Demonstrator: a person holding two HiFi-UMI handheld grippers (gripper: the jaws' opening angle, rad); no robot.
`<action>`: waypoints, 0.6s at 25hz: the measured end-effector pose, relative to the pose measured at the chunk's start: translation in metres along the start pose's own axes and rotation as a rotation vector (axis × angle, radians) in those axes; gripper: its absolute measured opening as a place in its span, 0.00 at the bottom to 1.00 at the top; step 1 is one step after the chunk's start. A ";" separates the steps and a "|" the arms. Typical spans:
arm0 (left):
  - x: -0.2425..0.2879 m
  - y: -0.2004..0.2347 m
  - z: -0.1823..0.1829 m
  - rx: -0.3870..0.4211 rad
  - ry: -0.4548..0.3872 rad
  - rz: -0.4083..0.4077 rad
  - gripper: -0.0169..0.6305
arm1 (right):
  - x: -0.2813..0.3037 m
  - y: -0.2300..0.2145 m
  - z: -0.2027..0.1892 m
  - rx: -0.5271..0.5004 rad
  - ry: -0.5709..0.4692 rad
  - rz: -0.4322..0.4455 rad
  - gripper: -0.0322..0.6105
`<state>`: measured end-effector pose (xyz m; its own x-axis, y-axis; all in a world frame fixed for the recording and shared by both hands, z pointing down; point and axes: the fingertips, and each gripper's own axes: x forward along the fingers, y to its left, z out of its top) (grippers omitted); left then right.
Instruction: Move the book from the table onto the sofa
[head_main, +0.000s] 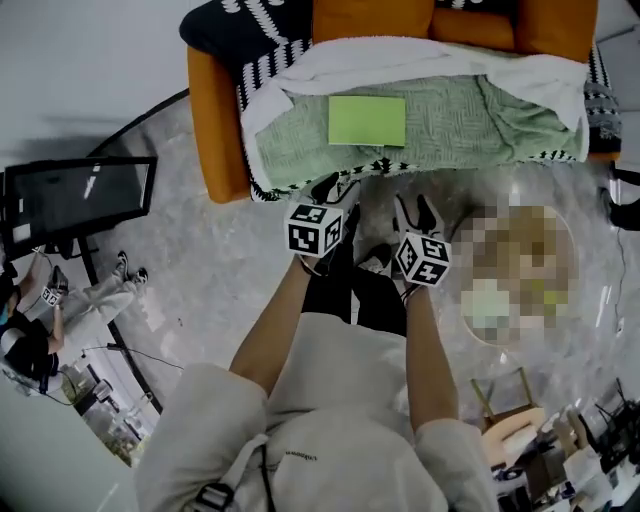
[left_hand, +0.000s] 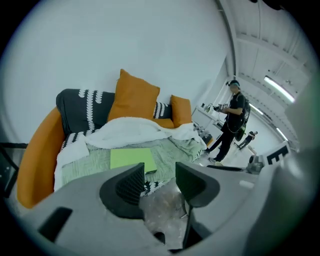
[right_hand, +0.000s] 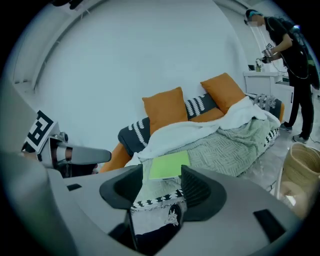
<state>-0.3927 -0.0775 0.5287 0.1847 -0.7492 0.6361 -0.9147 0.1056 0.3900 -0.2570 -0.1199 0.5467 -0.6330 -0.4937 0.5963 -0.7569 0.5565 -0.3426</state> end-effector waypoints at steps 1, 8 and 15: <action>-0.011 -0.010 0.001 0.012 -0.005 -0.002 0.34 | -0.013 0.005 0.005 0.007 -0.019 -0.003 0.41; -0.064 -0.065 0.015 0.018 -0.091 0.014 0.32 | -0.079 0.034 0.043 -0.004 -0.157 0.009 0.37; -0.103 -0.100 0.024 0.139 -0.140 0.016 0.20 | -0.121 0.077 0.049 -0.097 -0.147 0.136 0.23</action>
<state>-0.3288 -0.0269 0.4084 0.1267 -0.8329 0.5387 -0.9597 0.0343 0.2788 -0.2468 -0.0499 0.4121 -0.7506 -0.4981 0.4342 -0.6481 0.6829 -0.3370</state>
